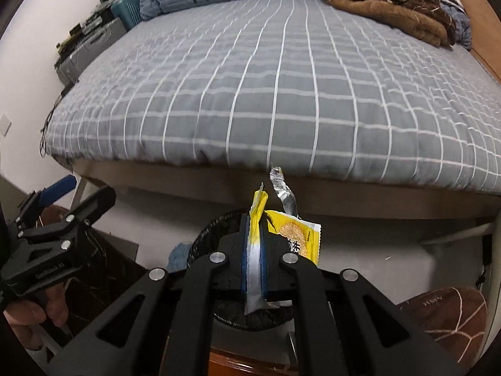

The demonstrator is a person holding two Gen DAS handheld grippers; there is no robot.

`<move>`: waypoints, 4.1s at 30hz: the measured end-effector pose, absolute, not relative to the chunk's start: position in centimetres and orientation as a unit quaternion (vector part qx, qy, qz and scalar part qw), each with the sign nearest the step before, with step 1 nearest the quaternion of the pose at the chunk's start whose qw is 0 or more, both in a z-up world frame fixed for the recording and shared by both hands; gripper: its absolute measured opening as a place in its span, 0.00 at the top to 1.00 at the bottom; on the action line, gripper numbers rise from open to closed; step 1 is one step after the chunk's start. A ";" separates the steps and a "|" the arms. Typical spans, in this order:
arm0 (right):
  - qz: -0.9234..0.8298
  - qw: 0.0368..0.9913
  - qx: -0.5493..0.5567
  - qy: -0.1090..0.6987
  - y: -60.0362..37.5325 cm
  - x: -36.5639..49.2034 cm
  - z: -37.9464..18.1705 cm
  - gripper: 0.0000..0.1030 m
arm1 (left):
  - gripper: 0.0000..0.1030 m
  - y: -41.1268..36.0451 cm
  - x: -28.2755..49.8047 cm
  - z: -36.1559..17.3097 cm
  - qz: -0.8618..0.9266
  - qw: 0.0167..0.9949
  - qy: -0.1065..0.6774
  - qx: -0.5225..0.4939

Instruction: Collect trash

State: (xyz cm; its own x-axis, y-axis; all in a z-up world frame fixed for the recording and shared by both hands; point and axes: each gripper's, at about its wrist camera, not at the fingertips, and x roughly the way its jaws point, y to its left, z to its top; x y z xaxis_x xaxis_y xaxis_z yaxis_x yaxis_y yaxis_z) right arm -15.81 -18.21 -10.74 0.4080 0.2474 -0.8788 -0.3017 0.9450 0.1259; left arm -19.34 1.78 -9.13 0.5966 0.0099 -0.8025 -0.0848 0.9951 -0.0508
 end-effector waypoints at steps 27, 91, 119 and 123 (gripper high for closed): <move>0.189 0.769 -0.051 0.608 -14.9 -15.9 -20.7 0.82 | 0.06 1.9 -18.1 -17.1 0.036 0.843 0.536 -0.022; 0.074 0.911 -0.022 0.406 -22.3 -23.2 1.6 0.07 | 0.06 -1.7 -24.6 1.1 0.004 0.911 0.410 -0.038; 0.077 0.911 -0.018 0.406 -22.2 -23.1 1.4 0.07 | 0.06 -1.9 -24.1 0.6 0.015 0.904 0.426 -0.032; 0.077 0.911 -0.019 0.406 -22.2 -23.1 1.4 0.07 | 0.06 -1.6 -23.9 0.3 0.015 0.901 0.430 -0.046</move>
